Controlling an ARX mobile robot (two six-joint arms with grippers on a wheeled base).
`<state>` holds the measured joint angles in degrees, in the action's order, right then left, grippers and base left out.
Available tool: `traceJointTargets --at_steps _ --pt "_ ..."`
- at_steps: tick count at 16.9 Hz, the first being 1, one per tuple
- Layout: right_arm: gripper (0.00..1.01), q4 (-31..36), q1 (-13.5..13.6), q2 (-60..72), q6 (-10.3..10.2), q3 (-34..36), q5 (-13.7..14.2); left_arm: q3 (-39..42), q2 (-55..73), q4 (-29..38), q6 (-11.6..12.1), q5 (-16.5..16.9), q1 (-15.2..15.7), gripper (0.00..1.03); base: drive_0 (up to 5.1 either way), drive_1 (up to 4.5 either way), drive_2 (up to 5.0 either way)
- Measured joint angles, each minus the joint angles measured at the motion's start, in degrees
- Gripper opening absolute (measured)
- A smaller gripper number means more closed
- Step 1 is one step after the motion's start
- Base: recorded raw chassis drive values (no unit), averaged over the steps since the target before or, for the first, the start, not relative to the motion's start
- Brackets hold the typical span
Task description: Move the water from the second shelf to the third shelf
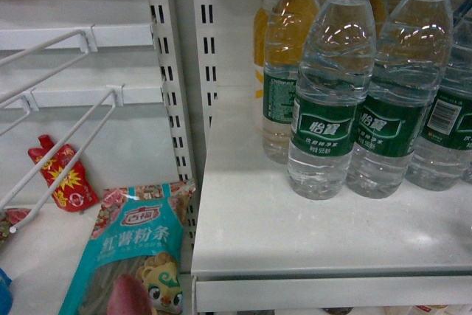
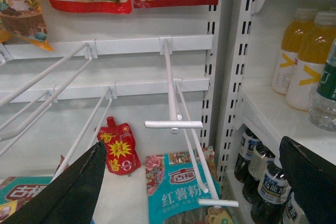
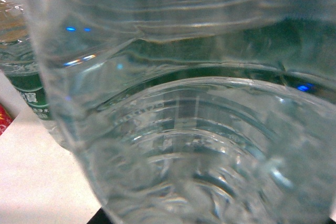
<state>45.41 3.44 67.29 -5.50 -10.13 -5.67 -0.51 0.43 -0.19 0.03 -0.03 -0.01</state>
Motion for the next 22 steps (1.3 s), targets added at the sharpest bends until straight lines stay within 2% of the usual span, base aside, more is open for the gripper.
traceJointTargets --at_steps 11,15,20,22 --pt "0.39 0.6 0.0 11.6 0.5 -7.6 2.3 0.0 0.0 0.0 0.0 0.0 0.0 0.98 0.0 0.00 0.0" --pt "0.39 1.0 1.2 13.3 0.7 -8.5 3.3 0.0 0.0 0.0 0.0 0.0 0.0 0.98 0.0 0.00 0.0" --pt "0.39 -3.4 3.4 13.1 1.2 -10.4 5.0 0.0 0.0 0.0 0.0 0.0 0.0 0.98 0.0 0.00 0.0" --pt "0.39 -6.3 3.3 11.2 1.2 -10.5 5.3 0.0 0.0 0.0 0.0 0.0 0.0 0.98 0.0 0.00 0.0"
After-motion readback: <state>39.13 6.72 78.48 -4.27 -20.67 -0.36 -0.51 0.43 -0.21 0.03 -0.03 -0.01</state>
